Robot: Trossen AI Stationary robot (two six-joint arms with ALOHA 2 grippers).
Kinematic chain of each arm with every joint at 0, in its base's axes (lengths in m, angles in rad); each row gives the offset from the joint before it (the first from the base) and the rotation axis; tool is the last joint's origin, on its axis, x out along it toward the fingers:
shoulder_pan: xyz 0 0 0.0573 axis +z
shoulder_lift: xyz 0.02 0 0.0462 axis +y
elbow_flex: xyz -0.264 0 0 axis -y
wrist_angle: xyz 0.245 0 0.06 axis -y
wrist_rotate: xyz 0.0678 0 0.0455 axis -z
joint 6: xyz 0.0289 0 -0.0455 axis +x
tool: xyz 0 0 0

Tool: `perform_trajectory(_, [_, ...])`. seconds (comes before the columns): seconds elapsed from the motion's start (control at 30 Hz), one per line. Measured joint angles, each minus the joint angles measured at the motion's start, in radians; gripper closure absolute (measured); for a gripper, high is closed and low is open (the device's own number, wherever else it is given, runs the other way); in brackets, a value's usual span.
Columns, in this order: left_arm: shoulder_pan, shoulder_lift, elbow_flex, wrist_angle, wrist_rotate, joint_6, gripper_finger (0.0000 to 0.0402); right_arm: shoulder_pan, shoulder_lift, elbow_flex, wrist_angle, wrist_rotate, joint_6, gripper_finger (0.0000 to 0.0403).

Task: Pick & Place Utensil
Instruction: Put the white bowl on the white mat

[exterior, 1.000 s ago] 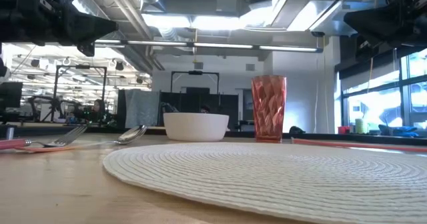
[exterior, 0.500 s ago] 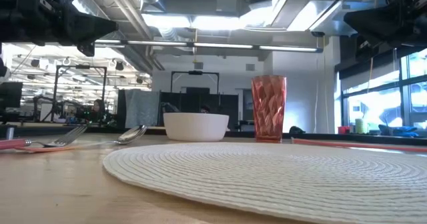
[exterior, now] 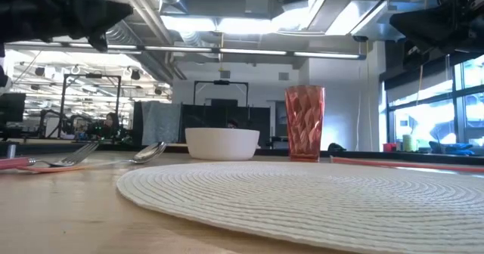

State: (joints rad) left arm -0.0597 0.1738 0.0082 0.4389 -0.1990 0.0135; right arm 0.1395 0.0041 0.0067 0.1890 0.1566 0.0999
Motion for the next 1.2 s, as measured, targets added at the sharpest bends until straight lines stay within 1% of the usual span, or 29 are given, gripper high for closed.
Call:
perform_trajectory(0.13, [0.0,0.0,0.0,0.062,-0.085,-0.052,0.0398,0.0,0.0,0.0,0.002,0.0,-0.002,0.0386])
perform_trajectory(0.2, [0.005,0.003,0.006,0.082,-0.189,-0.095,0.0398,0.0,0.0,0.0,0.025,0.009,-0.04,0.0386])
perform_trajectory(0.23, [0.011,0.013,0.024,0.047,-0.255,-0.139,0.0398,0.0,0.0,0.0,0.034,0.017,-0.06,0.0386])
perform_trajectory(0.27, [0.02,0.026,0.051,-0.018,-0.287,-0.186,0.0398,0.0,0.0,0.0,0.034,0.018,-0.071,0.0386])
perform_trajectory(0.33, [0.038,0.076,0.122,-0.16,-0.28,-0.259,0.0398,0.0,0.0,0.0,0.018,0.017,-0.082,0.0386])
perform_trajectory(0.43, [0.071,0.227,0.25,-0.26,-0.269,-0.306,0.0398,0.0,0.0,0.0,0.016,0.028,-0.102,0.0386])
perform_trajectory(0.57, [0.131,0.487,0.469,-0.35,-0.184,-0.284,0.0398,0.0,0.0,0.0,0.015,0.059,-0.158,0.0386])
perform_trajectory(0.63, [0.17,0.618,0.587,-0.448,-0.127,-0.302,0.0398,0.0,0.0,0.0,0.015,0.075,-0.16,0.0386])
perform_trajectory(0.7, [0.218,0.761,0.711,-0.583,-0.046,-0.324,0.0398,0.0,0.0,0.0,0.016,0.093,-0.163,0.0386])
perform_trajectory(0.77, [0.257,0.894,0.815,-0.712,0.011,-0.323,0.0398,0.0,0.0,0.0,0.016,0.102,-0.175,0.0386])
perform_trajectory(0.9, [0.308,1.129,0.979,-0.873,0.044,-0.265,0.0392,0.0,0.0,0.0,0.016,0.105,-0.19,0.0386])
perform_trajectory(0.97, [0.327,1.232,1.05,-0.921,0.091,-0.237,0.0381,0.0,0.0,0.0,0.016,0.105,-0.189,0.0386])
perform_trajectory(1.03, [0.34,1.314,1.112,-0.955,0.17,-0.206,0.0363,0.0,0.0,0.0,0.015,0.105,-0.185,0.0386])
perform_trajectory(1.13, [0.335,1.422,1.203,-0.986,0.312,-0.114,0.0328,0.0,0.0,0.0,0.014,0.105,-0.15,0.0386])
perform_trajectory(1.2, [0.321,1.483,1.26,-1.016,0.367,-0.059,0.03,0.0,0.0,0.0,0.01,0.105,-0.128,0.0386])
